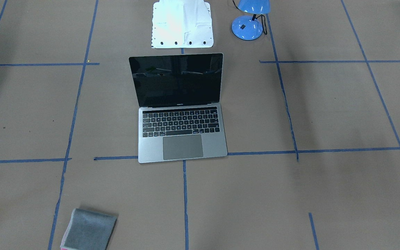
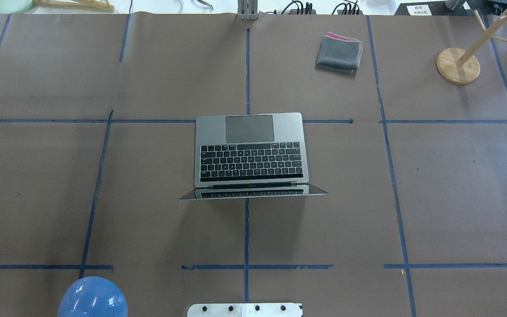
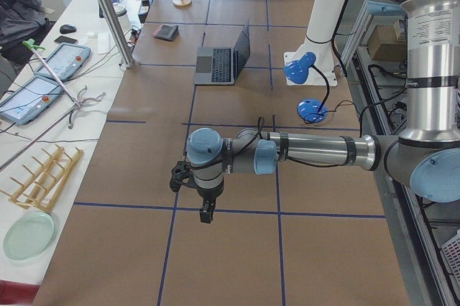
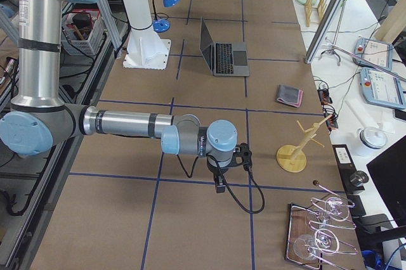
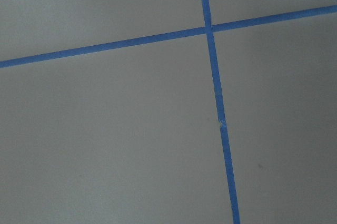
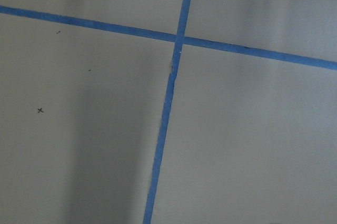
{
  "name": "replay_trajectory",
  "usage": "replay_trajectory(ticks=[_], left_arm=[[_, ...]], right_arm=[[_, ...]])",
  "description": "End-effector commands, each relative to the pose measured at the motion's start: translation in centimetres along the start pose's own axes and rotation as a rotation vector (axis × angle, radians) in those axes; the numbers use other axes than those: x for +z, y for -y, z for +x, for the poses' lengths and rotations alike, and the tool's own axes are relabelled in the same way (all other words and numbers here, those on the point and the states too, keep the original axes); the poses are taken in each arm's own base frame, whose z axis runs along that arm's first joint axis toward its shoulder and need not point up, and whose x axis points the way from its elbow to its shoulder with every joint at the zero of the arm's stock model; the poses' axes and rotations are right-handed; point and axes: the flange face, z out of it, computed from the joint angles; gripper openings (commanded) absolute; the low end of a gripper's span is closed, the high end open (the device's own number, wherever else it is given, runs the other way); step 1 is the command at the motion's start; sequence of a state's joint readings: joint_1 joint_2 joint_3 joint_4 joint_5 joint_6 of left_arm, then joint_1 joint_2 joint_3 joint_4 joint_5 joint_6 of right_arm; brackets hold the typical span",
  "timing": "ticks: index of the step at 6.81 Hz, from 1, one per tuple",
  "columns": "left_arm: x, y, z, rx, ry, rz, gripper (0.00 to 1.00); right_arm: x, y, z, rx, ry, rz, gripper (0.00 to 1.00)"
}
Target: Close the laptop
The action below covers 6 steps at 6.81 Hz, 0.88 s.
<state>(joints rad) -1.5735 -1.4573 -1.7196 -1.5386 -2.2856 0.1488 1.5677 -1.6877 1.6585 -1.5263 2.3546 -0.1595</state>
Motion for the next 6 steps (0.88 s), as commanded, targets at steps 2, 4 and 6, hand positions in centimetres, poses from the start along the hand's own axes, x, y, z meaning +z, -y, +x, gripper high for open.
replay_trajectory(ticks=[2,4,6], left_arm=[[-0.1,0.1,0.2,0.002,-0.001,0.003,0.99],[-3.3,1.8,3.0,0.063,0.015,0.073,0.99],[-6.3,6.3,5.1,0.156,0.024,0.182,0.99]], right_arm=[[-0.4,0.2,-0.4,-0.007,-0.001,0.009,1.00],[-1.8,0.7,-1.6,-0.037,-0.010,0.035,1.00],[-1.6,0.4,-1.6,-0.033,0.001,0.033,1.00]])
